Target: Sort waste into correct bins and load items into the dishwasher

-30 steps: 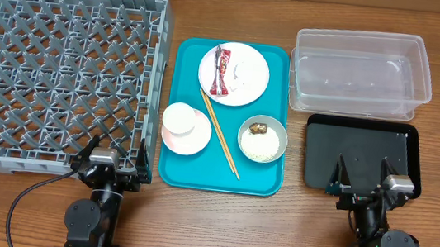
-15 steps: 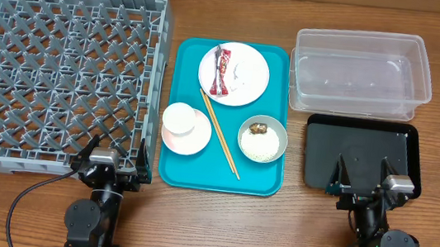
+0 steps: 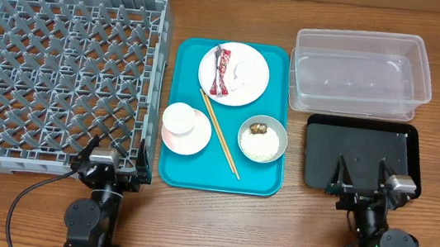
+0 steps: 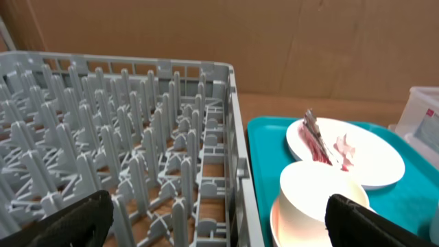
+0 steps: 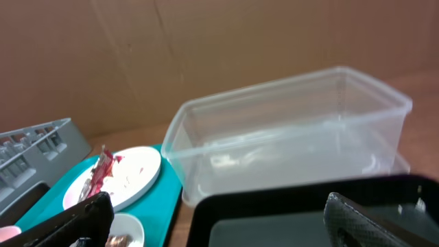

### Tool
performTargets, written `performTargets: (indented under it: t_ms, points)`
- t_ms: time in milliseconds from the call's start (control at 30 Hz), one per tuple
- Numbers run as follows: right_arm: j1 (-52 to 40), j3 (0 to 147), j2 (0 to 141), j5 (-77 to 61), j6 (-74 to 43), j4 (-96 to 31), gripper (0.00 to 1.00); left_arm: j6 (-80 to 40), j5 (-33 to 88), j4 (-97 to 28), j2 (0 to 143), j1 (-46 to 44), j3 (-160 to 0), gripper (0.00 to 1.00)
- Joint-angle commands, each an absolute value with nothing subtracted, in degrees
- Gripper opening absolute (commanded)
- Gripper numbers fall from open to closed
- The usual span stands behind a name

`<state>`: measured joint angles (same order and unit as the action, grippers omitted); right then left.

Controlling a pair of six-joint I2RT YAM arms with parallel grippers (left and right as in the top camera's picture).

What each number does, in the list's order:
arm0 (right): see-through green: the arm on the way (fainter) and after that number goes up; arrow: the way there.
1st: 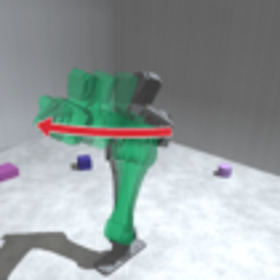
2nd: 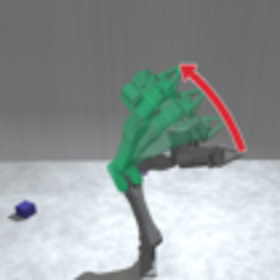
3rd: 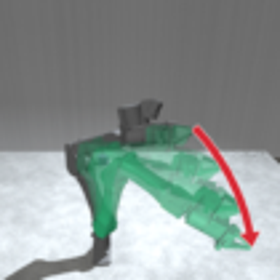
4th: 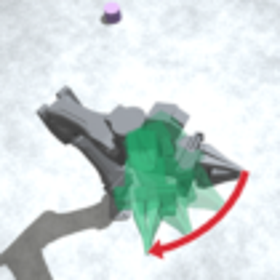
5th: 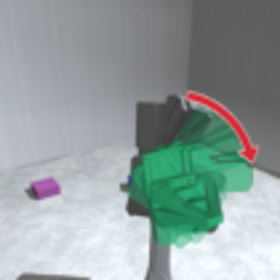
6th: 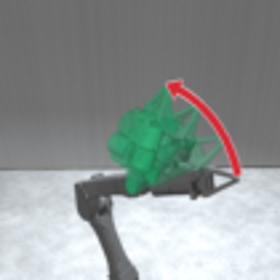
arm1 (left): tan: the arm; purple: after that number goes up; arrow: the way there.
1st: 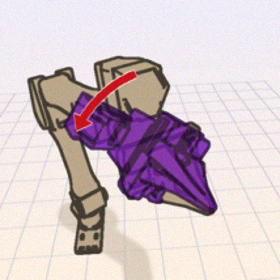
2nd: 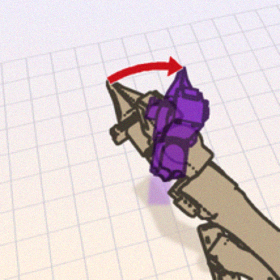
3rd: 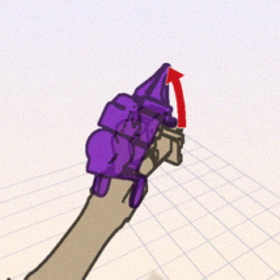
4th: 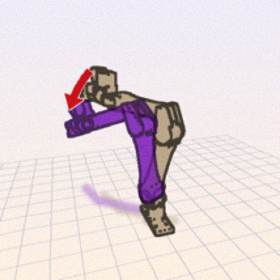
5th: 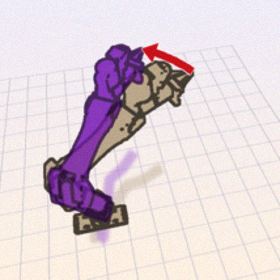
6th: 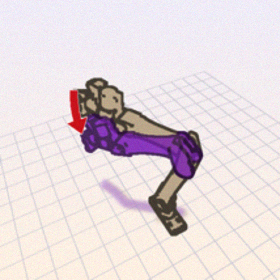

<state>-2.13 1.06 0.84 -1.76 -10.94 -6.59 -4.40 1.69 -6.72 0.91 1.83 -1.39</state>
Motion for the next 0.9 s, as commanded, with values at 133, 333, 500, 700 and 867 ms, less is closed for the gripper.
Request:
performTargets:
  t_ms: [133, 333, 500, 700, 867]
  points:
    - [-1.8, 6.0, 0.8, -5.1, -13.6, -12.6, 1.00, -5.1, 2.6, -14.8, 4.6, 1.4, -9.1, 1.00]
    - [-1.8, 13.8, 3.3, -5.3, -13.8, -21.8, 1.00, -5.4, 2.6, -20.1, 13.1, 1.3, -18.2, 1.00]
    - [-1.8, 20.2, 8.5, -7.7, -13.8, -27.8, 1.00, -6.1, 3.4, -26.1, 23.7, 1.3, -28.3, 1.00]
    - [-1.8, 28.5, 19.1, -8.2, -13.8, -34.0, 1.00, -6.2, 5.7, -37.6, 37.2, 1.4, -42.2, 1.00]
    - [-1.8, 36.7, 29.5, -12.6, -13.8, -38.4, 1.00, -6.3, 5.8, -47.9, 45.7, 1.4, -51.4, 1.00]
